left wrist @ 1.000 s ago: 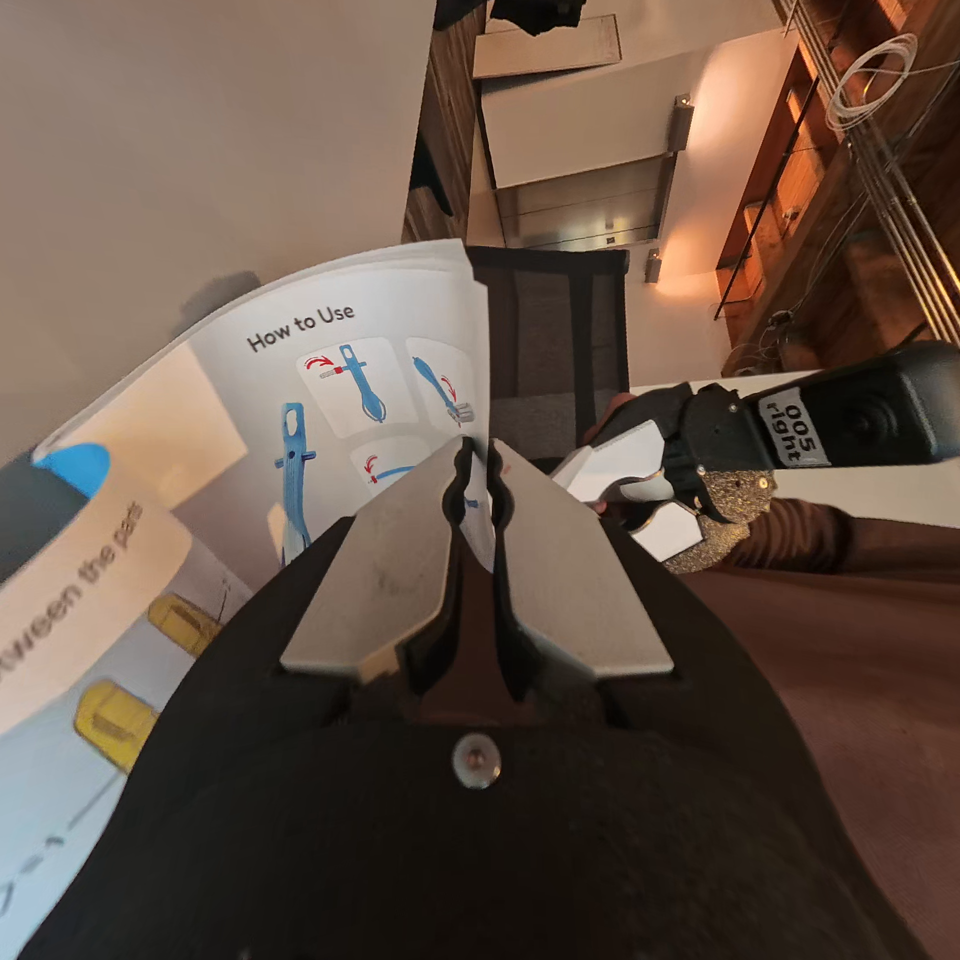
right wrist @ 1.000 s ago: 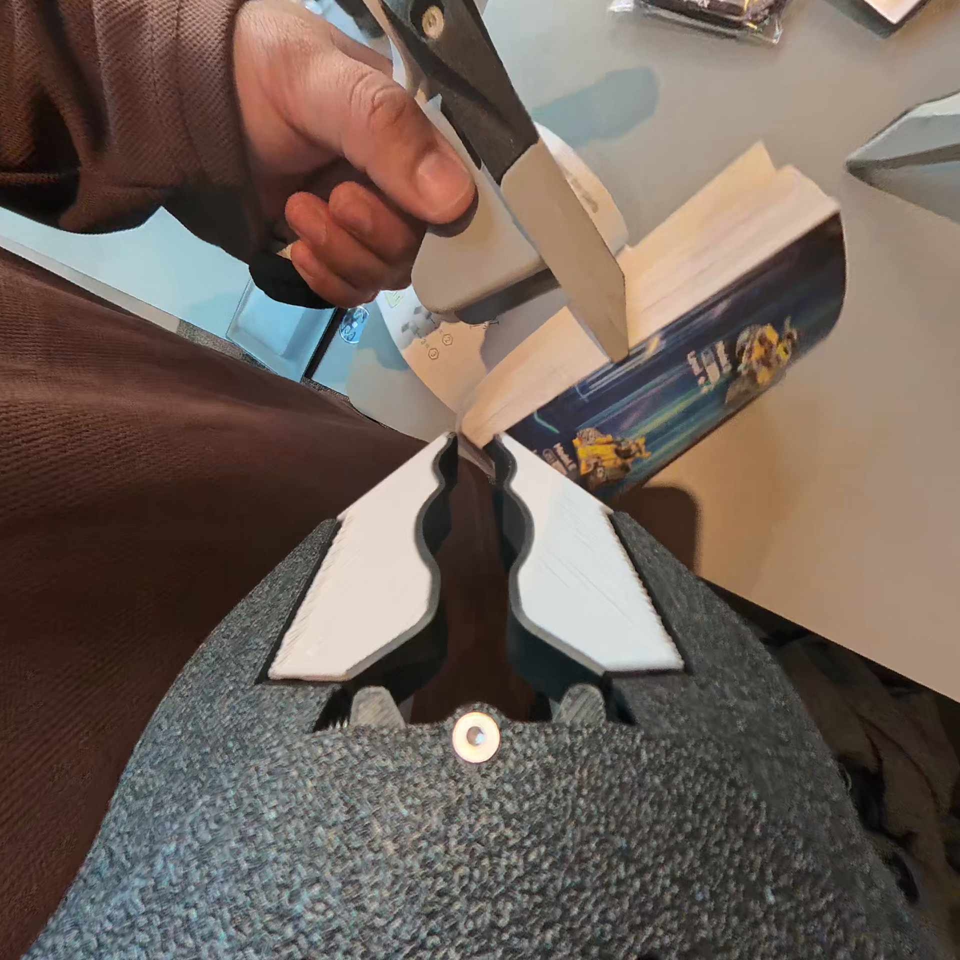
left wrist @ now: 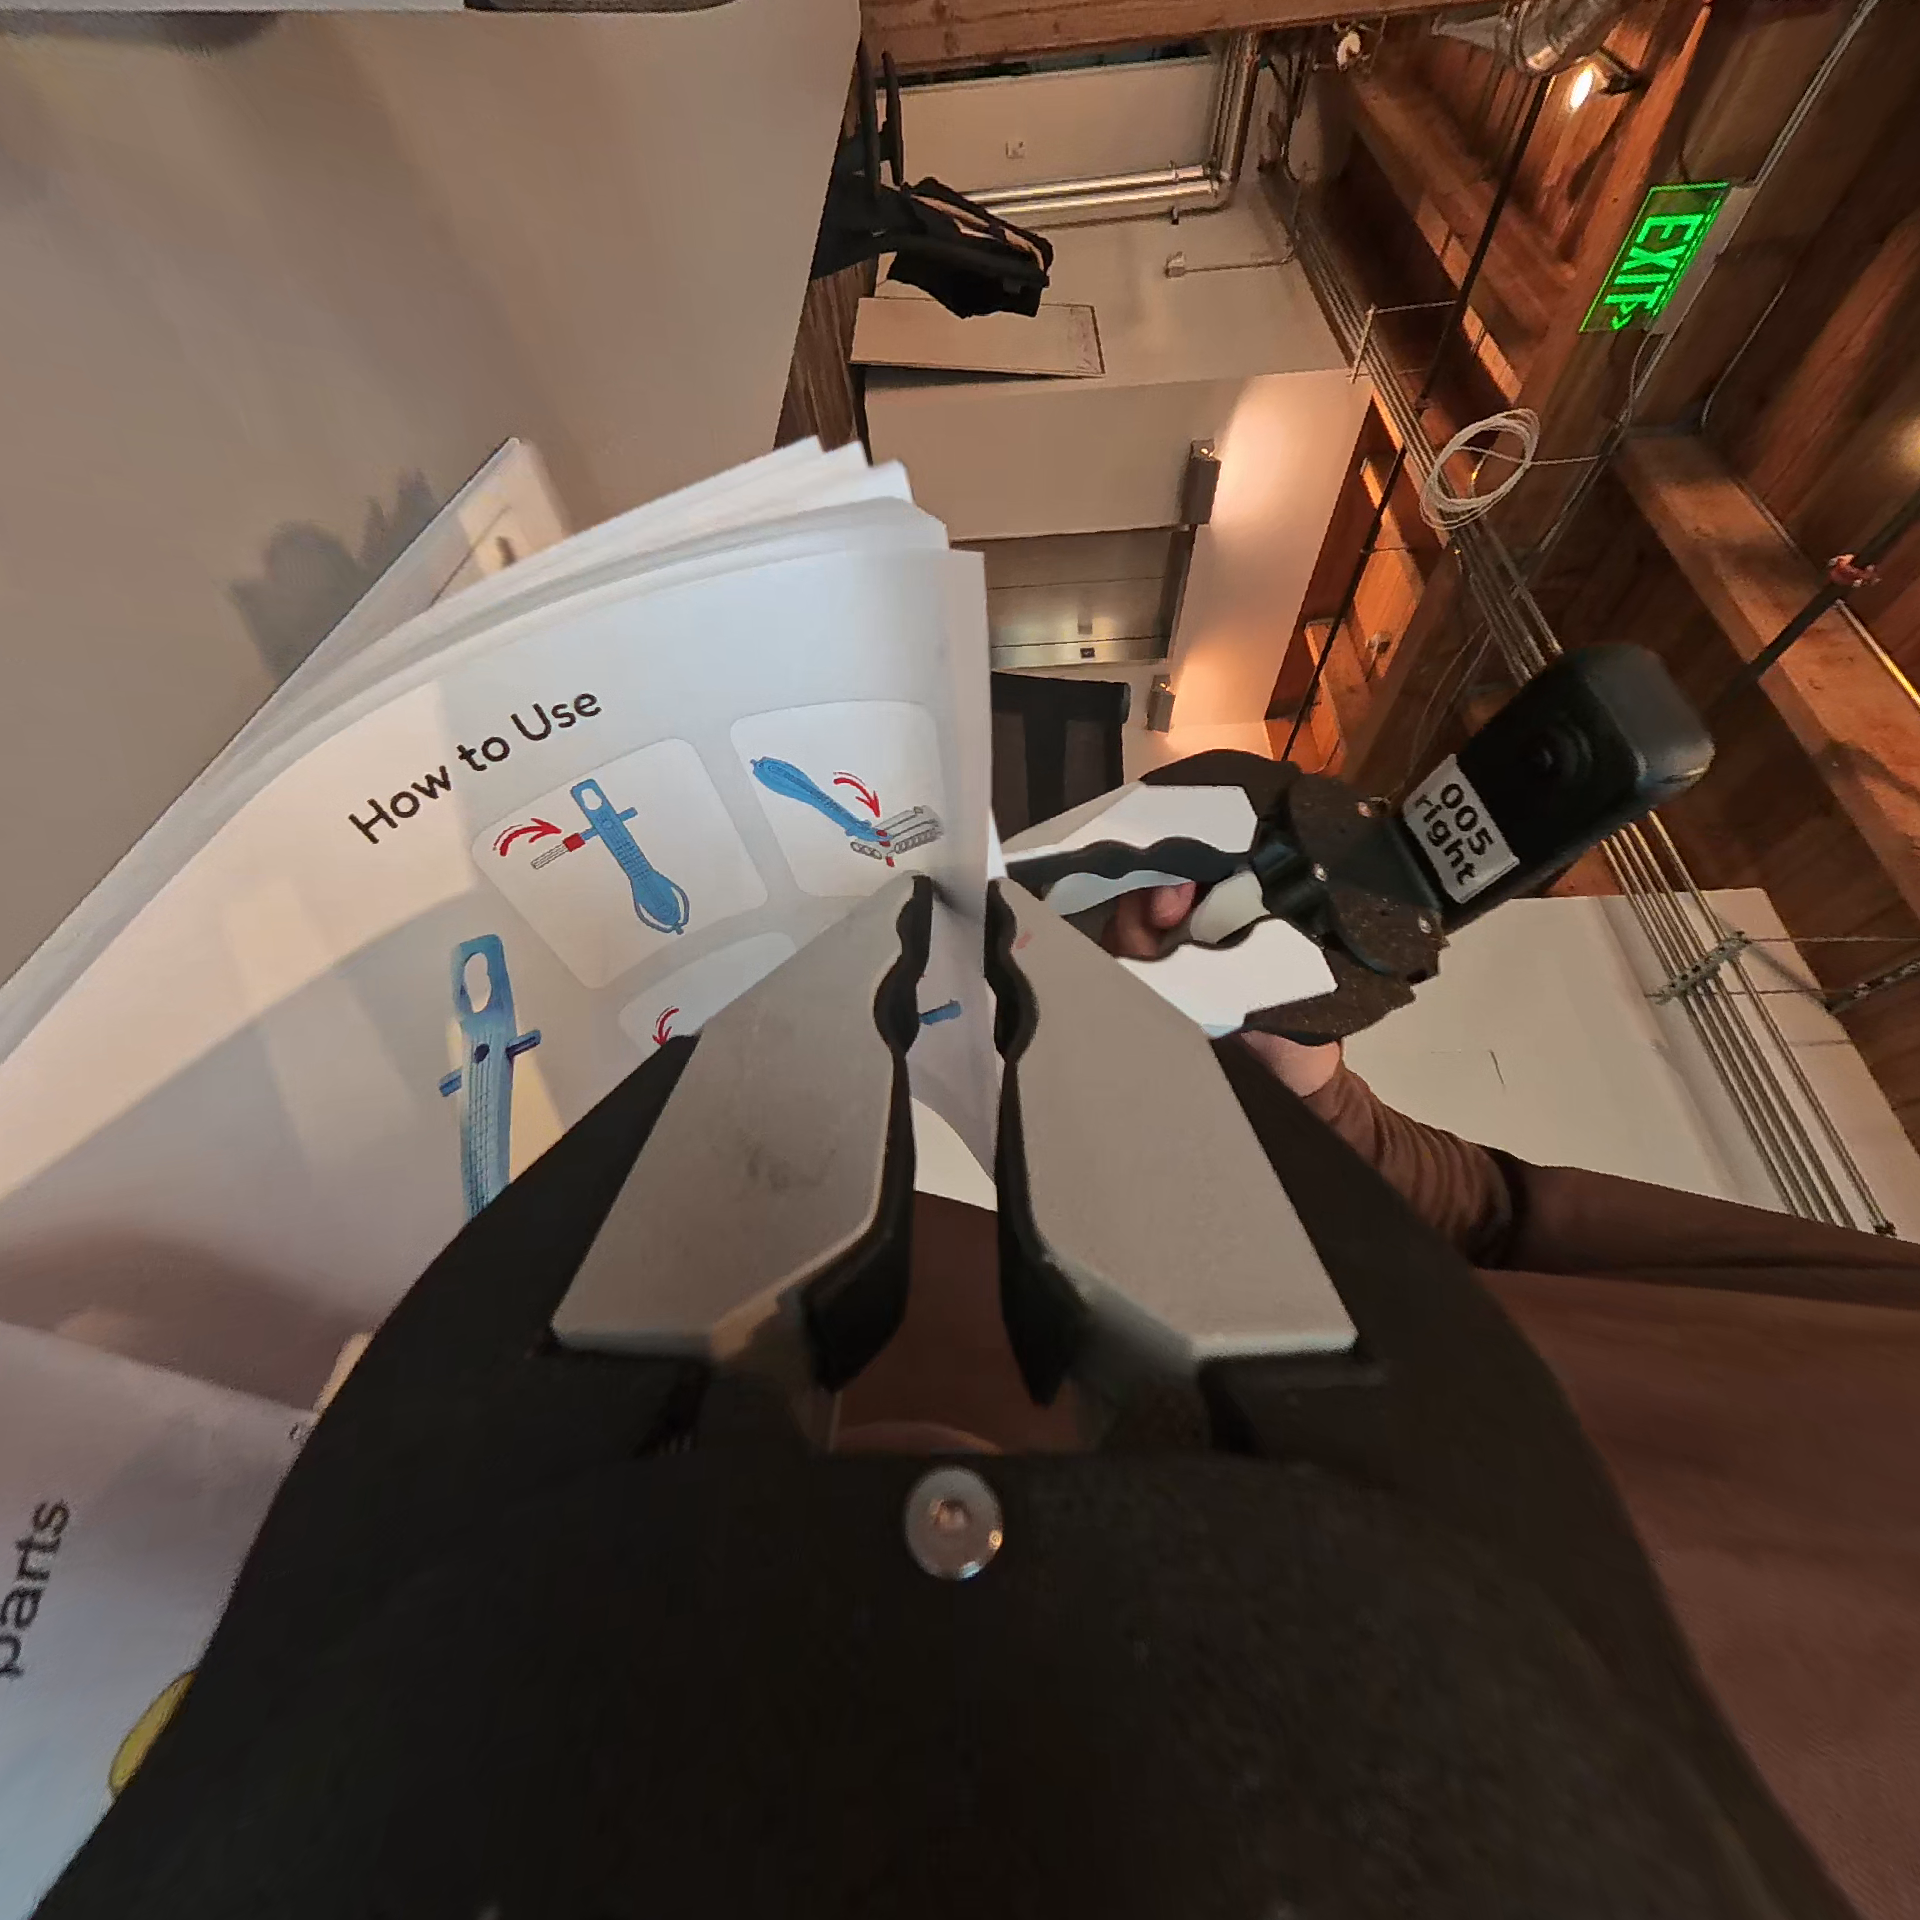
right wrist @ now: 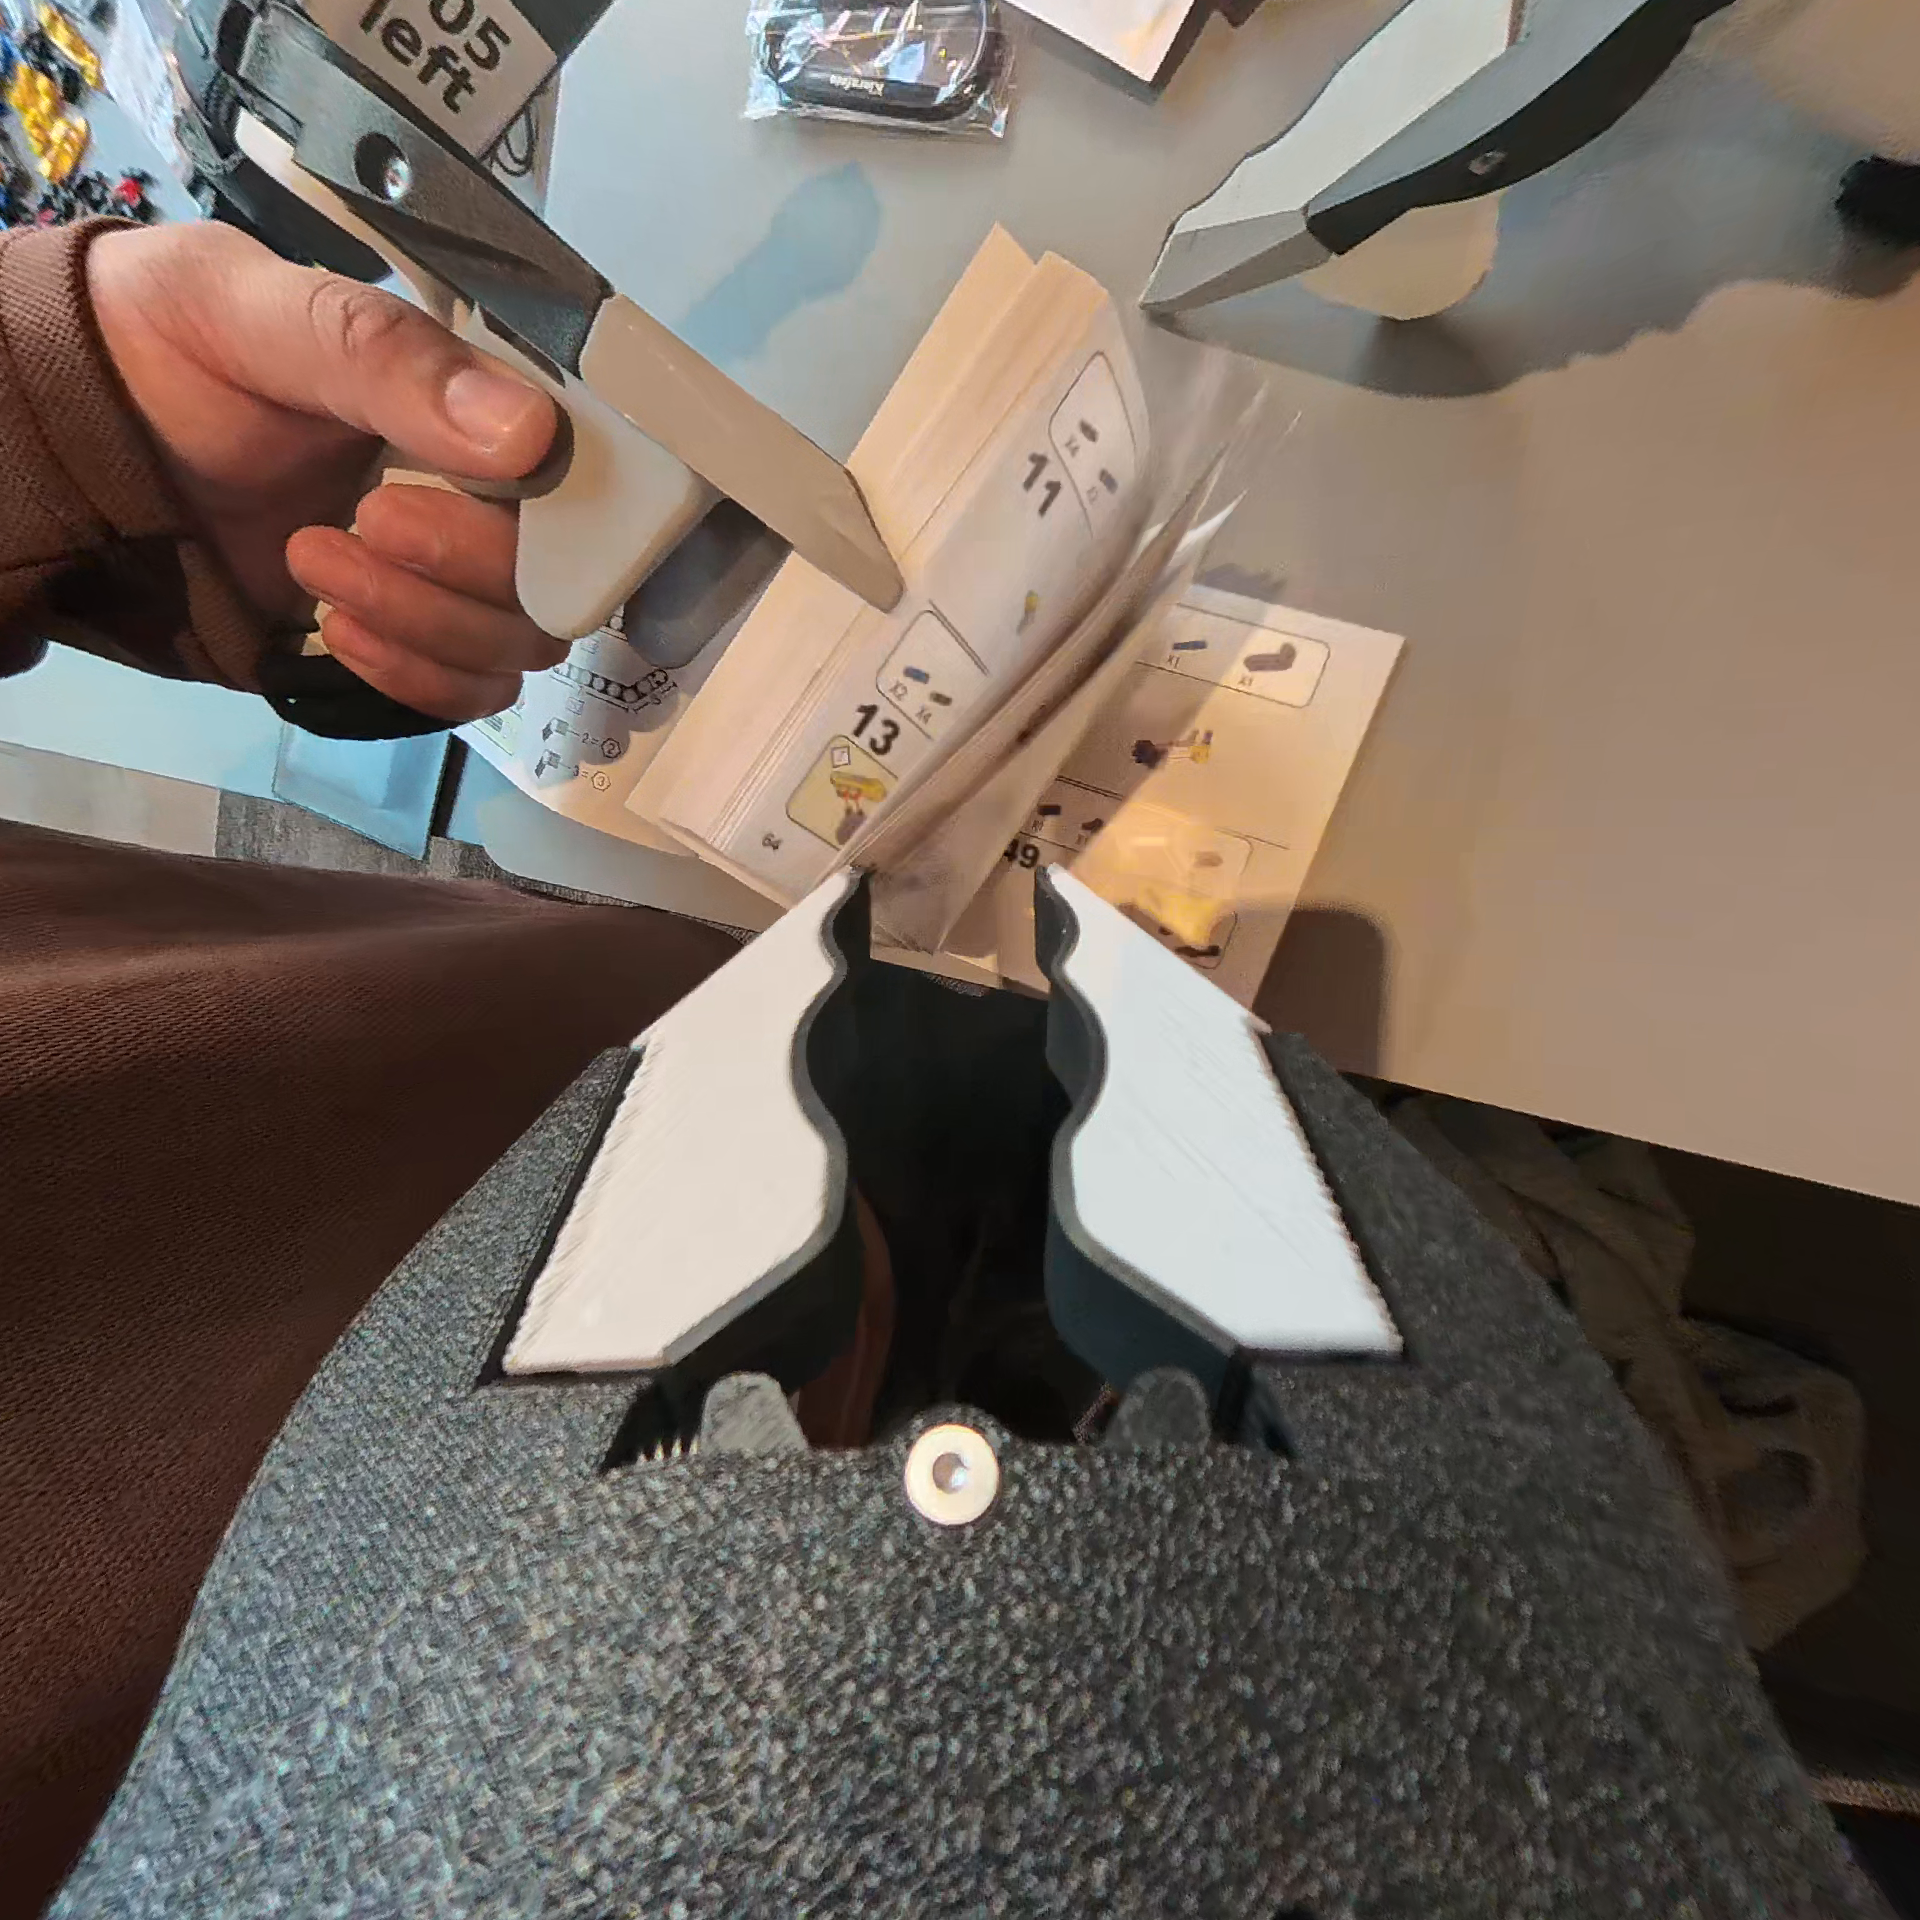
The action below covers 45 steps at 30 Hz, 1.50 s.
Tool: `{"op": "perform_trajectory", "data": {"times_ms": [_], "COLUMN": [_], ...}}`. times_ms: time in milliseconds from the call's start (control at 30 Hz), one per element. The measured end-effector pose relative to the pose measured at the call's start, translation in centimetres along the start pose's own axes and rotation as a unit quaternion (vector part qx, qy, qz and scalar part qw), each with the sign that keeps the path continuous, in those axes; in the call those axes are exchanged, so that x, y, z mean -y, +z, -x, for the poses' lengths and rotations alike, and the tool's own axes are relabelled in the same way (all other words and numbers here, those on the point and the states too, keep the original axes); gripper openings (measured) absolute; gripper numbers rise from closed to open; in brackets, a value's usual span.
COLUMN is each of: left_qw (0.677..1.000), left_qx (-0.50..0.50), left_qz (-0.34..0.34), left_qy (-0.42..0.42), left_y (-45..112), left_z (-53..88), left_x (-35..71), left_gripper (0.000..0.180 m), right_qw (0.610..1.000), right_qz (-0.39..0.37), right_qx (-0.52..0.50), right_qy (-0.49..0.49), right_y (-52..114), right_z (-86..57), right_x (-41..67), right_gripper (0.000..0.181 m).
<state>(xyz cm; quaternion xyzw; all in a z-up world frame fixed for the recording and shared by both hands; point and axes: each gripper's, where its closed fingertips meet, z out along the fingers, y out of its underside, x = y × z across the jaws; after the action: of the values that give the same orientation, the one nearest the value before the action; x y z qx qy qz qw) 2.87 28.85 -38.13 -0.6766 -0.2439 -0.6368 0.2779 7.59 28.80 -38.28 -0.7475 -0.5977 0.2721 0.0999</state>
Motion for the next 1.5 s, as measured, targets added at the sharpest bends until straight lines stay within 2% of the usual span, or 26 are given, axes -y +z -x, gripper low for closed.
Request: {"op": "perform_trajectory", "data": {"times_ms": [967, 1200, 1500], "left_qw": [1.000, 0.997, 0.998], "left_qx": [-0.001, 0.047, 0.032], "left_qz": [-0.004, 0.021, 0.023], "left_qy": [0.010, 0.049, 0.048], "left_y": [-0.9, -1.1, -1.2], "left_z": [-0.5, -0.3, -1.1], "left_x": [0.1, -0.4, -0.2], "left_gripper": [0.003, 0.003, 0.007], "right_qw": [1.000, 0.995, 0.987], "right_qz": [-0.003, 0.061, 0.105], "right_qx": [-0.008, -0.058, -0.083], "right_qy": [0.000, -0.062, -0.090], "right_y": [-0.3, 0.6, 1.2], "right_z": [-0.9, -1.2, -1.3], "right_x": [0.2, -1.5, -3.1], "right_gripper": [0.031, 0.034, 0.040]}}
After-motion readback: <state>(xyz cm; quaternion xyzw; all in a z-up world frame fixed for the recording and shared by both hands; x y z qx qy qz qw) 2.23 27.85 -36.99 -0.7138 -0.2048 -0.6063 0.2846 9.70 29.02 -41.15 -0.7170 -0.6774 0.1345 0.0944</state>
